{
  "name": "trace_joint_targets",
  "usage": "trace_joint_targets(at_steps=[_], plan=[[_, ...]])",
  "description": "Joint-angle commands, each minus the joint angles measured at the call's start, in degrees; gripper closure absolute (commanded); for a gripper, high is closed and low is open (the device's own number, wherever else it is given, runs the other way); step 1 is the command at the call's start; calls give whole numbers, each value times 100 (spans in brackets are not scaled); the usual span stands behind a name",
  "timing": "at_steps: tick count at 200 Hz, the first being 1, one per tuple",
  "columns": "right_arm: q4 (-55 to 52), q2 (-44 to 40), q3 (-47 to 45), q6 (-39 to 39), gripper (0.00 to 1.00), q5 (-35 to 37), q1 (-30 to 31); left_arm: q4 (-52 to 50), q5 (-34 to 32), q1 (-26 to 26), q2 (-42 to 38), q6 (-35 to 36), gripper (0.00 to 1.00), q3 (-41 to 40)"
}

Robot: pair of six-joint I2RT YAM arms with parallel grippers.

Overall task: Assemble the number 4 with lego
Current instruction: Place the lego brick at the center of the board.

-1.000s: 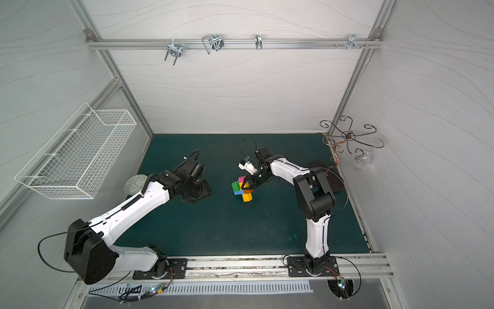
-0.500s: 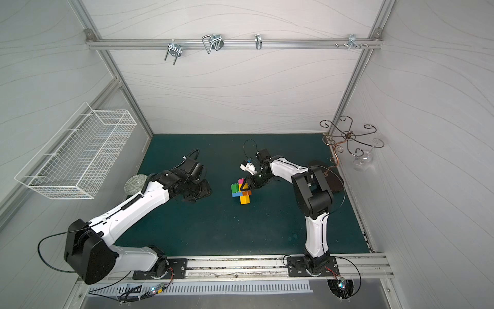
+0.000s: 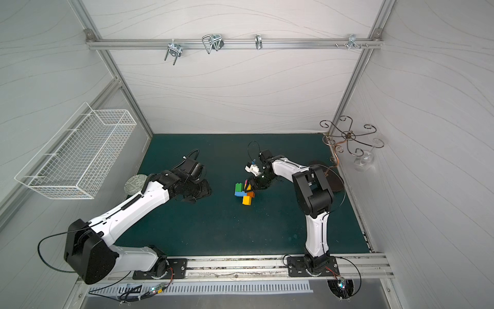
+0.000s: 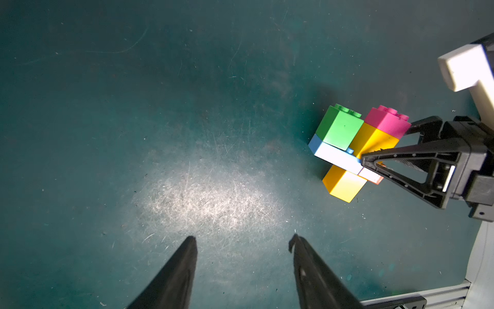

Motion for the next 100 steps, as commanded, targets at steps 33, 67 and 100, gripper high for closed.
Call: trace_joint_targets(at_steps=[33, 67, 100], plan=[[-658, -218, 22, -83, 27, 939, -112, 36, -194, 94, -84, 233, 36, 248], [-613, -877, -129, 16, 16, 1515, -240, 436, -656, 310, -272, 784, 23, 41], [-43, -1731, -474, 80, 1, 2286, -465, 1408, -1317, 848, -707, 1589, 9, -677]])
